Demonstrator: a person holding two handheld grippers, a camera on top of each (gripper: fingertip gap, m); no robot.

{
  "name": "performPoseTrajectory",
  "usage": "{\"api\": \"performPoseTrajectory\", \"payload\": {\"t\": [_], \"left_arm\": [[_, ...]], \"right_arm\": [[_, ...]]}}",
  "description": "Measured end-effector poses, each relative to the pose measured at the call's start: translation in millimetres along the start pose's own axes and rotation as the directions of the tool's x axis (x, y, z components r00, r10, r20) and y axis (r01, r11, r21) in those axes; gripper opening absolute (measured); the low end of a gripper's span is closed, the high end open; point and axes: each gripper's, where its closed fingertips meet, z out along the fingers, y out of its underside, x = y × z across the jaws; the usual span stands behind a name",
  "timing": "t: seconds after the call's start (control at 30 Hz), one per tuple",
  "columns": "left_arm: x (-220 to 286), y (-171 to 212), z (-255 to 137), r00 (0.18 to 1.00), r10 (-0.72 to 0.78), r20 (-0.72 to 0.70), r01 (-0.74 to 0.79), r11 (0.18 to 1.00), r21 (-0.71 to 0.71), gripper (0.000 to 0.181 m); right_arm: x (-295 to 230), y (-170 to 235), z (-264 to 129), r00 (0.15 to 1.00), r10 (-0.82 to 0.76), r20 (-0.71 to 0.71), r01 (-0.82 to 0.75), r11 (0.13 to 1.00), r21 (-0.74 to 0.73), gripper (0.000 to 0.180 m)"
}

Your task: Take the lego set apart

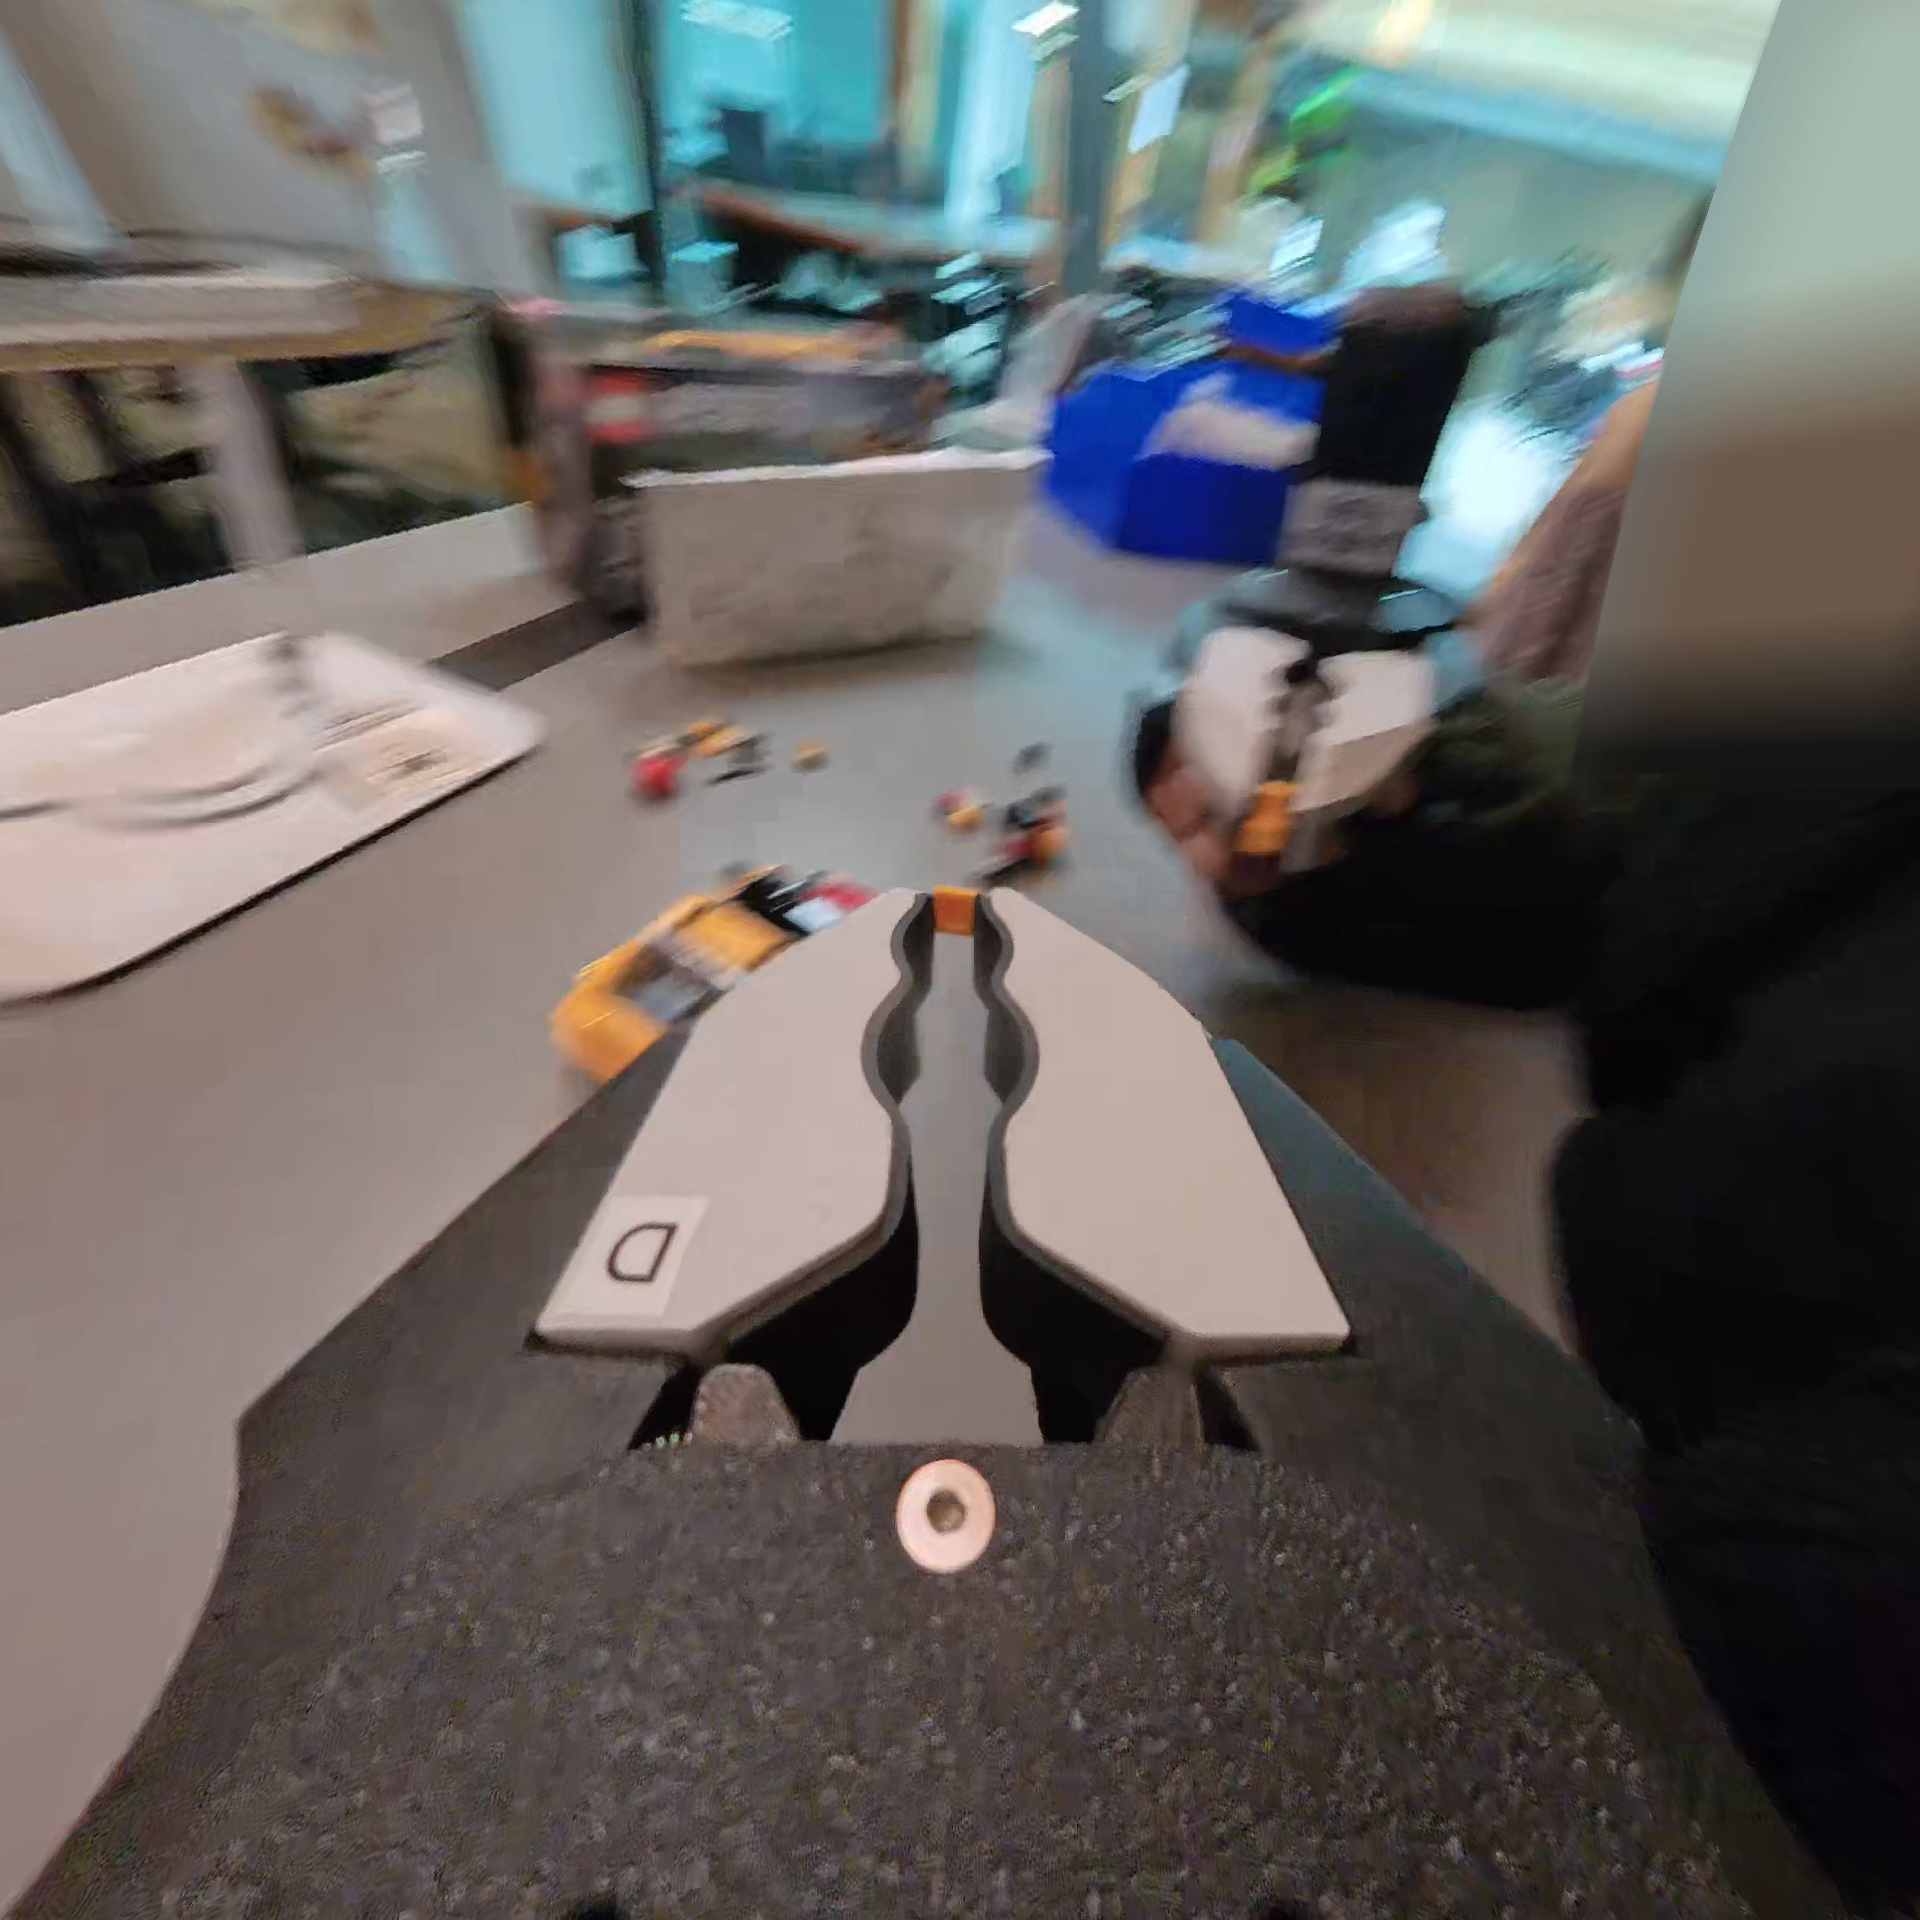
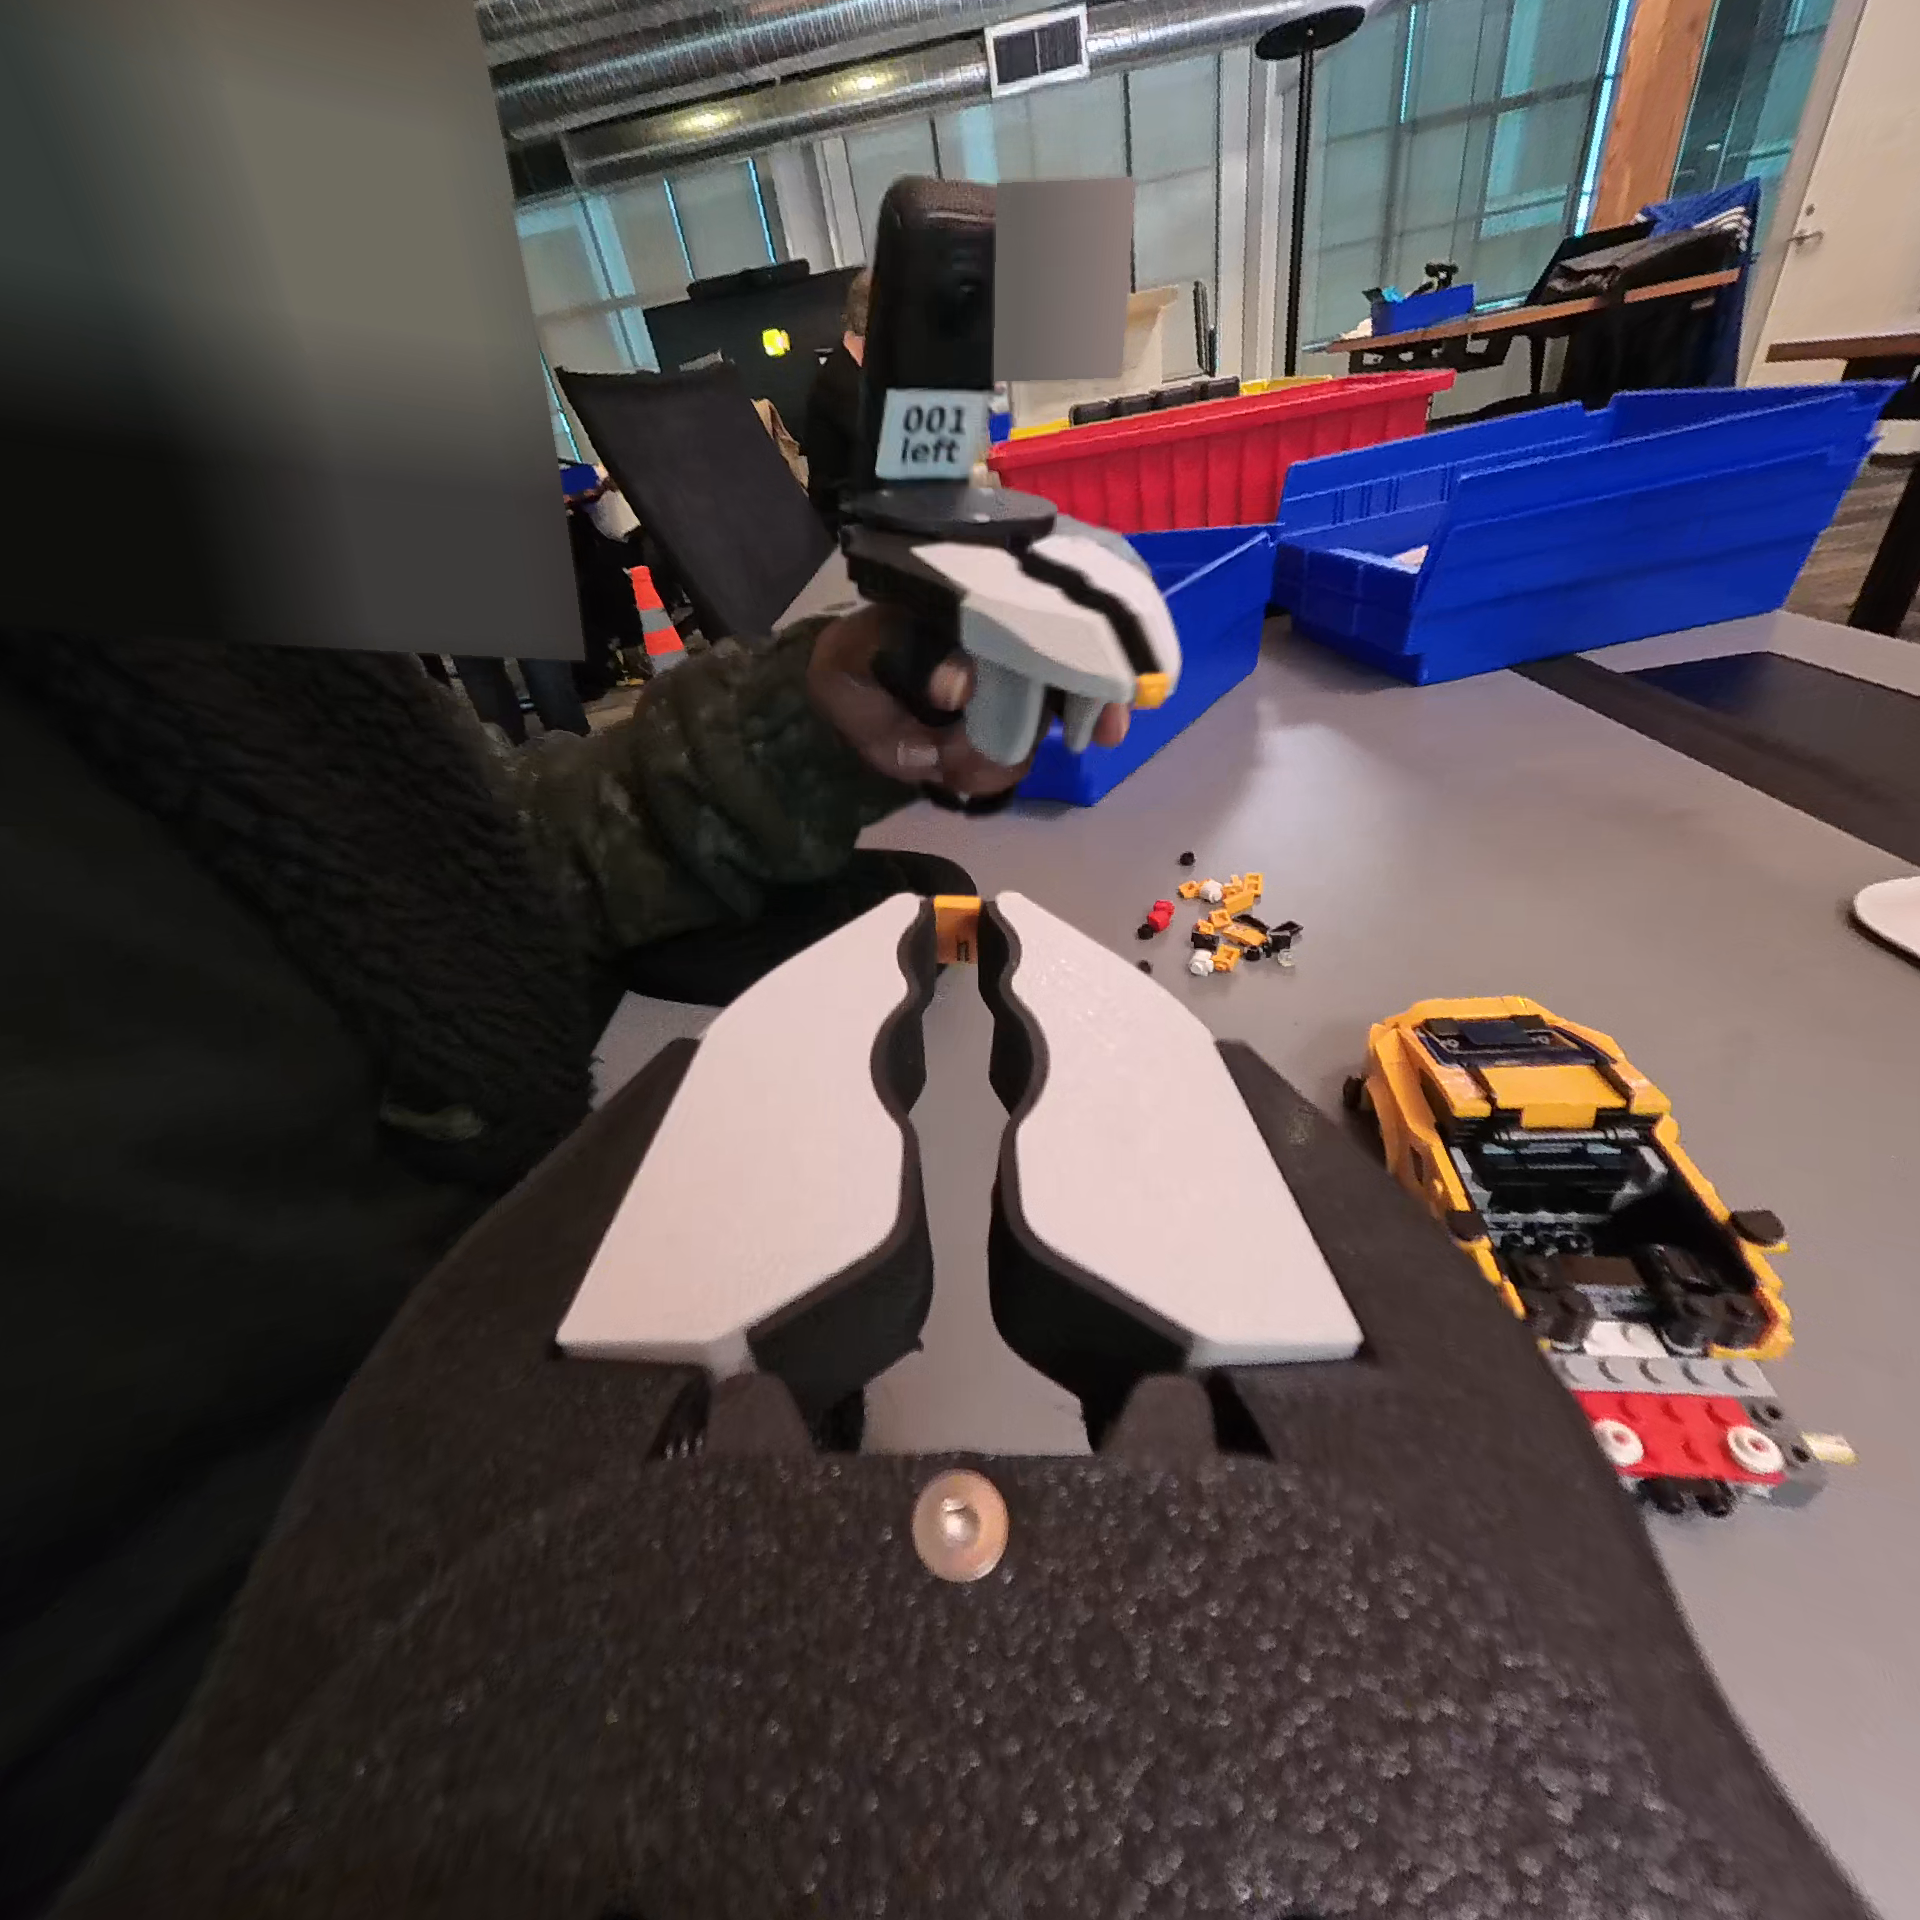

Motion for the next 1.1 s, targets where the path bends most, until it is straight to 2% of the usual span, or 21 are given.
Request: {"api": "performPoseTrajectory", "payload": {"t": [0.07,0.2,0.4,0.53,0.63,0.7,0.77,0.83,1.0,1.1], "left_arm": [[-31,7,-18,0.985,0.032,0.167,-0.024,0.999,-0.047,0.007],[-74,33,-48,0.911,0.076,0.406,0.004,0.981,-0.194,0.007],[-97,45,-81,0.813,0.168,0.558,0.004,0.956,-0.294,0.007],[-104,36,-128,0.691,0.204,0.694,0.017,0.955,-0.297,0.007],[-107,23,-180,0.541,0.2,0.817,0.023,0.967,-0.252,0.008],[-113,29,-214,0.445,0.176,0.878,0.087,0.967,-0.238,0.007],[-121,57,-239,0.388,0.171,0.906,0.224,0.935,-0.273,0.007],[-124,83,-245,0.398,0.153,0.905,0.327,0.898,-0.296,0.016],[-122,117,-221,0.517,0.093,0.851,0.372,0.871,-0.321,0.031],[-116,118,-206,0.598,0.059,0.799,0.356,0.874,-0.331,0.029]], "right_arm": [[4,6,1,1.0,0.004,-0.022,-0.004,1.0,-0.019,0.008],[10,9,1,0.999,0.006,-0.049,-0.008,1.0,-0.027,0.008],[18,8,-3,0.996,0.007,-0.09,-0.007,1.0,-0.005,0.008],[21,8,-5,0.994,0.013,-0.105,-0.013,1.0,0.003,0.008],[23,8,-5,0.994,0.027,-0.102,-0.026,1.0,0.007,0.008],[23,9,-4,0.995,0.03,-0.098,-0.03,1.0,0.008,0.008],[22,9,-4,0.995,0.035,-0.093,-0.034,0.999,0.008,0.008],[22,10,-4,0.995,0.036,-0.092,-0.036,0.999,0.006,0.008],[22,10,-3,0.995,0.038,-0.095,-0.038,0.999,0.002,0.008],[22,11,-3,0.995,0.039,-0.093,-0.039,0.999,0.0,0.008]]}}
